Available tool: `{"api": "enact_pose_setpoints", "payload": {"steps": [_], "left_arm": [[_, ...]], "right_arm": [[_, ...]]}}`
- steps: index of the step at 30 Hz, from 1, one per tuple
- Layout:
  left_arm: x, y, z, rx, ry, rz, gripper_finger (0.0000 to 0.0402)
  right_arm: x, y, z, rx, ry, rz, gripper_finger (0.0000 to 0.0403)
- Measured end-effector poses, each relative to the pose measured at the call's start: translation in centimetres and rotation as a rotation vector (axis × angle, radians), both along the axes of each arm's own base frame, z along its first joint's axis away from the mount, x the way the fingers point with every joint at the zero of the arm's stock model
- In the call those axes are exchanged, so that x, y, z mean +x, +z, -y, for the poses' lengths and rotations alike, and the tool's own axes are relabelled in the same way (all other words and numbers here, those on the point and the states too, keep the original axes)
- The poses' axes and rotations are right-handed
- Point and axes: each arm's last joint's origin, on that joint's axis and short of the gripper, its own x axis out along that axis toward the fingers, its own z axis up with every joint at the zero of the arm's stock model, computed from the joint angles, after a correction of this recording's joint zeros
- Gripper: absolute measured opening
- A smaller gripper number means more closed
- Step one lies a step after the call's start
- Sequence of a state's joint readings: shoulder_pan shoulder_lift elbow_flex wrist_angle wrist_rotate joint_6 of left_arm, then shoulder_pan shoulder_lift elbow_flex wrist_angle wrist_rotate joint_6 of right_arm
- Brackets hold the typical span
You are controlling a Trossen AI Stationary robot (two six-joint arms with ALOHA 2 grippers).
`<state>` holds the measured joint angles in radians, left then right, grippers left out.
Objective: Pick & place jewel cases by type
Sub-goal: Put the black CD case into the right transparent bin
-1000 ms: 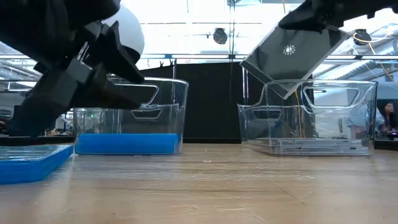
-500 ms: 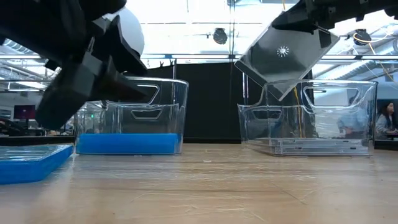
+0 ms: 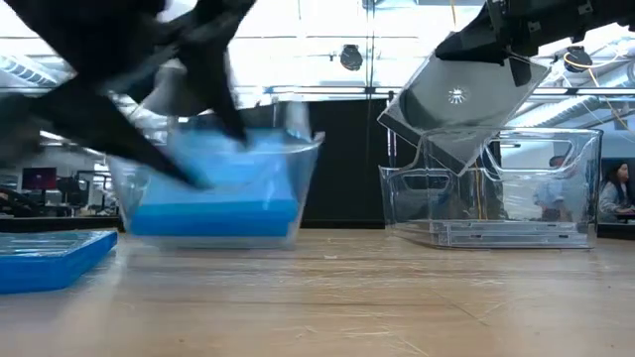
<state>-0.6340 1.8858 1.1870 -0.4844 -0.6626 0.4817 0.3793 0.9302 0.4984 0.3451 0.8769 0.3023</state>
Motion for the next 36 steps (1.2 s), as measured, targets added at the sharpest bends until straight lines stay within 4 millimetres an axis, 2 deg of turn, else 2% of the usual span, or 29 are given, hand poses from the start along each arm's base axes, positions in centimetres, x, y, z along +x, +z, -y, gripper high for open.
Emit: {"api": "enact_pose_setpoints", "payload": {"steps": [2,4,6,9,12,15,18,23,26,29,33,36], "left_arm": [[-0.6,2.6,-1.2,-0.080,-0.054,-0.053,0.0214],[-1.1,6.8,-2.7,-0.206,-0.056,0.034,0.0213],[-2.4,10.6,-4.5,-0.343,-0.073,0.146,0.0213],[-4.1,13.2,-6.5,-0.475,-0.099,0.287,0.0211],[-5.6,13.6,-7.8,-0.475,-0.079,0.356,0.0195],[-6.0,13.4,-8.3,-0.480,-0.072,0.407,0.0167],[-6.1,12.4,-8.4,-0.459,-0.078,0.375,0.0136],[-6.1,12.1,-8.5,-0.450,-0.071,0.356,0.0093],[-7.1,12.2,-8.6,-0.454,-0.087,0.315,0.0070],[-8.4,13.1,-9.0,-0.548,-0.175,0.245,0.0047],[-10.2,15.4,-10.7,-0.803,-0.377,0.193,0.0013],[-11.6,16.4,-12.0,-0.965,-0.511,0.180,0.0006]], "right_arm": [[0.0,0.0,0.0,0.001,0.002,0.000,0.0018],[0.0,0.0,0.0,0.003,0.018,-0.001,0.0018],[0.0,0.0,0.0,0.003,0.019,-0.002,0.0018],[0.0,-0.1,0.0,0.010,0.017,-0.007,0.0018],[0.0,-0.2,0.0,0.006,0.012,-0.019,0.0018],[0.0,-0.2,0.0,0.017,0.016,-0.013,0.0018],[0.0,-0.3,0.0,0.017,0.019,-0.016,0.0018],[0.0,-0.2,0.0,0.022,0.017,-0.008,0.0018],[0.1,-0.2,0.0,0.036,0.041,-0.005,0.0018],[0.3,-0.1,0.1,0.074,0.100,0.009,0.0018],[0.5,0.2,0.4,0.101,0.147,0.048,0.0018],[0.6,0.6,0.6,0.085,0.142,0.076,0.0018]]}}
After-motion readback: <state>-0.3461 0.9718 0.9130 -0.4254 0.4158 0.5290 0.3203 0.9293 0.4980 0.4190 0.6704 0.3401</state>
